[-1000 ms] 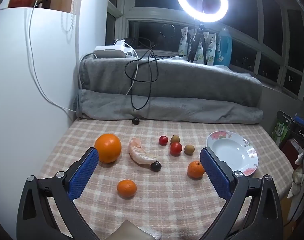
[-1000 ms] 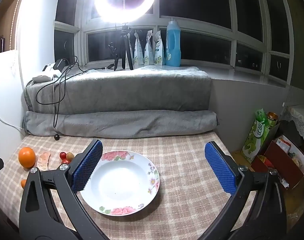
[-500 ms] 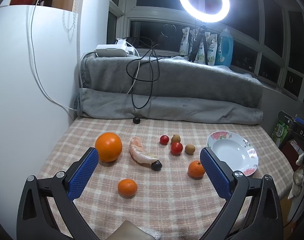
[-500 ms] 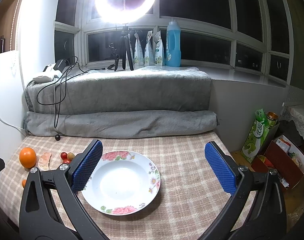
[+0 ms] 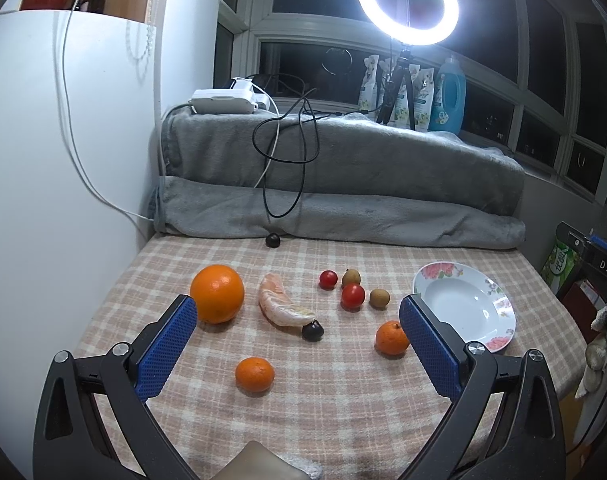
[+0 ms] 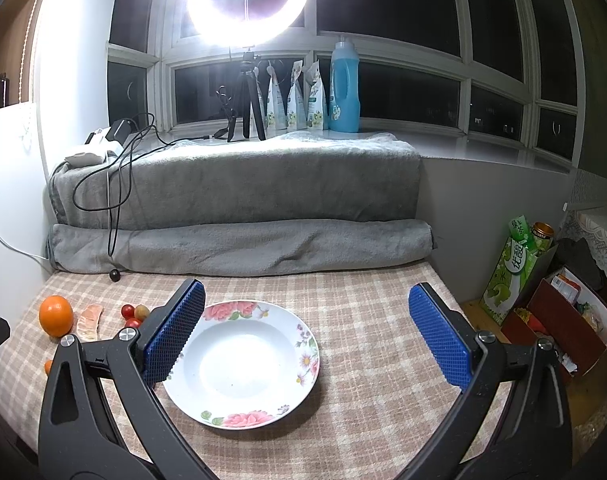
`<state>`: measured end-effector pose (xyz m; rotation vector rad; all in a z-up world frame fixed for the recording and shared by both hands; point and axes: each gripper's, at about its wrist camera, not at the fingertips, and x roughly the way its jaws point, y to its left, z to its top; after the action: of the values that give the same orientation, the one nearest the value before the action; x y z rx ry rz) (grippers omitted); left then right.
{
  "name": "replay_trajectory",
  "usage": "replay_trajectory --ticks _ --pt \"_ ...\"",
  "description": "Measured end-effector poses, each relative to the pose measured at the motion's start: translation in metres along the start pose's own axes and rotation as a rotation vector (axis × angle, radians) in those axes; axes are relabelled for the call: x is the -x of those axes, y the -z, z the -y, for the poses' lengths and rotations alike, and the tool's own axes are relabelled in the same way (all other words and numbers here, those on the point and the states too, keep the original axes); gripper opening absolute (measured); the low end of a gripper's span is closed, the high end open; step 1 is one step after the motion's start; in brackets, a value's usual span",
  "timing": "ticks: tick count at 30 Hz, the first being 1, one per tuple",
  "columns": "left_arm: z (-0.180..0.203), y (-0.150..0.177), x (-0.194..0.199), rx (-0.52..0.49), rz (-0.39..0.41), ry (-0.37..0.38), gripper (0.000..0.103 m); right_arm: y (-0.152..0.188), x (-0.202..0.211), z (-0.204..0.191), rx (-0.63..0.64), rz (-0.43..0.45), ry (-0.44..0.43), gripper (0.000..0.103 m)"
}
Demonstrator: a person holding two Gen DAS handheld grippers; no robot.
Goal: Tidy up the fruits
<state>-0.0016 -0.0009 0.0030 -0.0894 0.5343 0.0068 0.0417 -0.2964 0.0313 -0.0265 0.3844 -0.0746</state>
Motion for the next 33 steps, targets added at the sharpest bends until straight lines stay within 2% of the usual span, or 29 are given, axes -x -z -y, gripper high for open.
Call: replay_trajectory --ticks 33 --pt "0.0003 0.0006 -0.0002 0.0 -0.002 0.0 0.101 0.0016 -0.0001 -0.0016 0.0 -0.003 -0.001 0.103"
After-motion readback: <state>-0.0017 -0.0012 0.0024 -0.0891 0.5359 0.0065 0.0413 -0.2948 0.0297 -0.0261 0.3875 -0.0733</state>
